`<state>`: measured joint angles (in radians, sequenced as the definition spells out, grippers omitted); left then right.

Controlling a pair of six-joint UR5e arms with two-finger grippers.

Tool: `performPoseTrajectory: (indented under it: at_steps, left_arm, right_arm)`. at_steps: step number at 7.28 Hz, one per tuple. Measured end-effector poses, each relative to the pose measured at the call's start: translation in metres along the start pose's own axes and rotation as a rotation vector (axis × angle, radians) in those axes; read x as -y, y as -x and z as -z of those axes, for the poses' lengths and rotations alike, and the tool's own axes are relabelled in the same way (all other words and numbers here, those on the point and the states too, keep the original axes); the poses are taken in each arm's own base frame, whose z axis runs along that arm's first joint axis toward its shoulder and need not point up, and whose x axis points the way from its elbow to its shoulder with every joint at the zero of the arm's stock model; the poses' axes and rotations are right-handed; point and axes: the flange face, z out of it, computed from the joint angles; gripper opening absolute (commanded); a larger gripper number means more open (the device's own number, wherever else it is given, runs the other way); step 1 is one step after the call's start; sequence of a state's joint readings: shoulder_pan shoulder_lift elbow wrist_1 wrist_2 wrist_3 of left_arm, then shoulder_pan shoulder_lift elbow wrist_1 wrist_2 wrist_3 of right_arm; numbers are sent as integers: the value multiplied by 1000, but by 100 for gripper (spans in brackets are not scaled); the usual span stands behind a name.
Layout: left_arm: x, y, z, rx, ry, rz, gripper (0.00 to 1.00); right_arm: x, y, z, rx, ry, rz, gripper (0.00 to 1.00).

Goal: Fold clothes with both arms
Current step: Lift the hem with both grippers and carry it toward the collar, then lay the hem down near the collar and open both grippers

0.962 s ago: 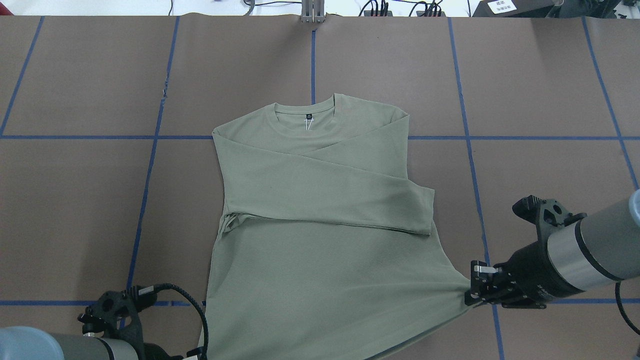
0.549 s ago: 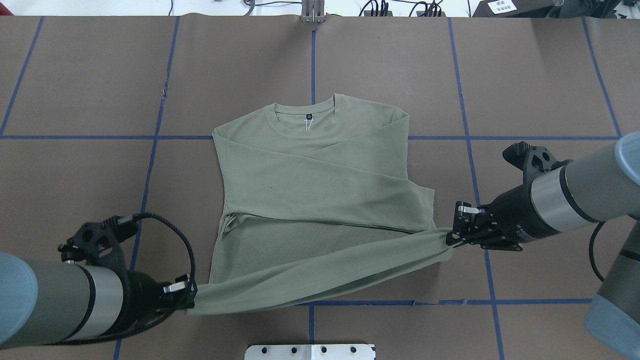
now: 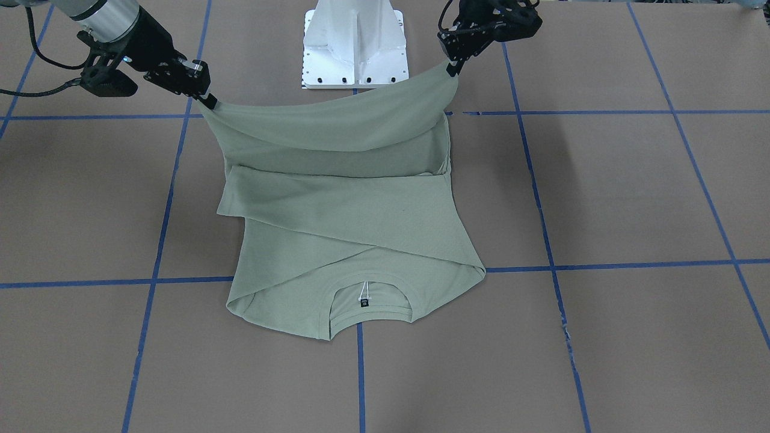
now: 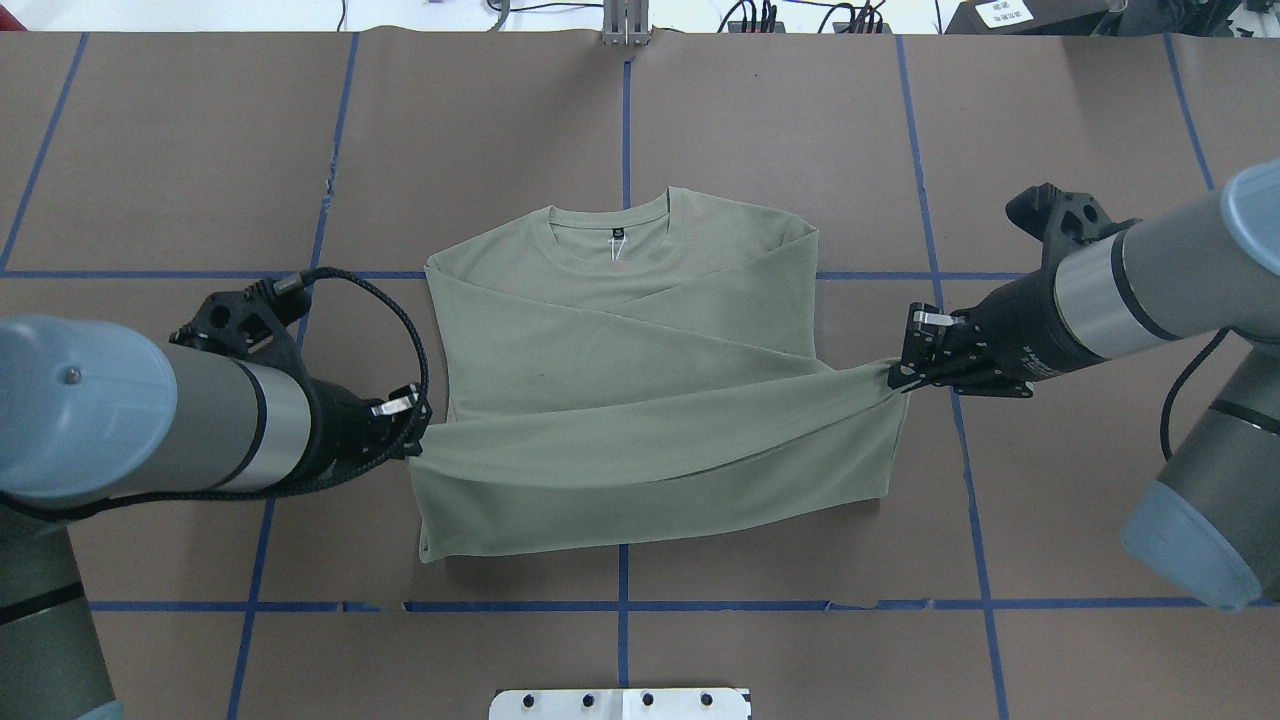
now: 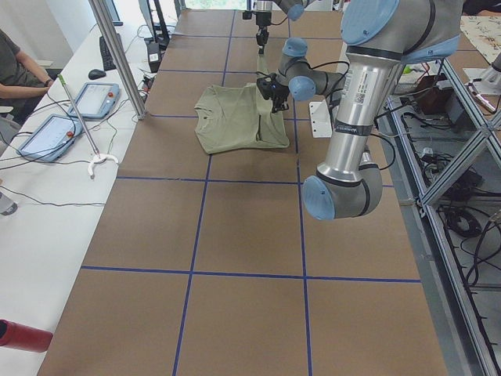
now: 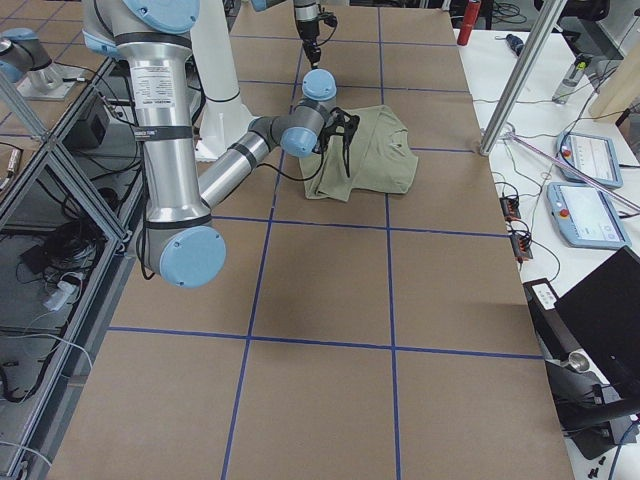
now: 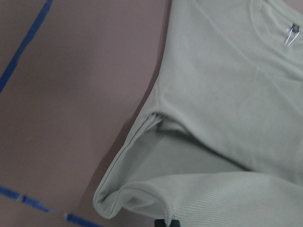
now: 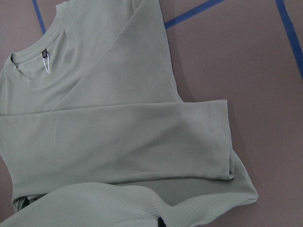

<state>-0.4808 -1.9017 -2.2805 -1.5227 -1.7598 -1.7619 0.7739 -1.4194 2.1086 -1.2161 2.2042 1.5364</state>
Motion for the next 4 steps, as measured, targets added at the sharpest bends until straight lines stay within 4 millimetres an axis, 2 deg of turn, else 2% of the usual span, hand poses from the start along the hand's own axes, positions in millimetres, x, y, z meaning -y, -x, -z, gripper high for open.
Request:
performPoseTrajectory:
  at_steps: [2, 4]
  left_arm:
    - [44, -5, 9, -5, -62, -29, 0]
    - [67, -10, -2, 15, -90, -40, 0]
  right_arm:
    - [24, 7, 2, 7, -36, -16, 0]
    - [50, 29, 0, 21, -65, -26, 0]
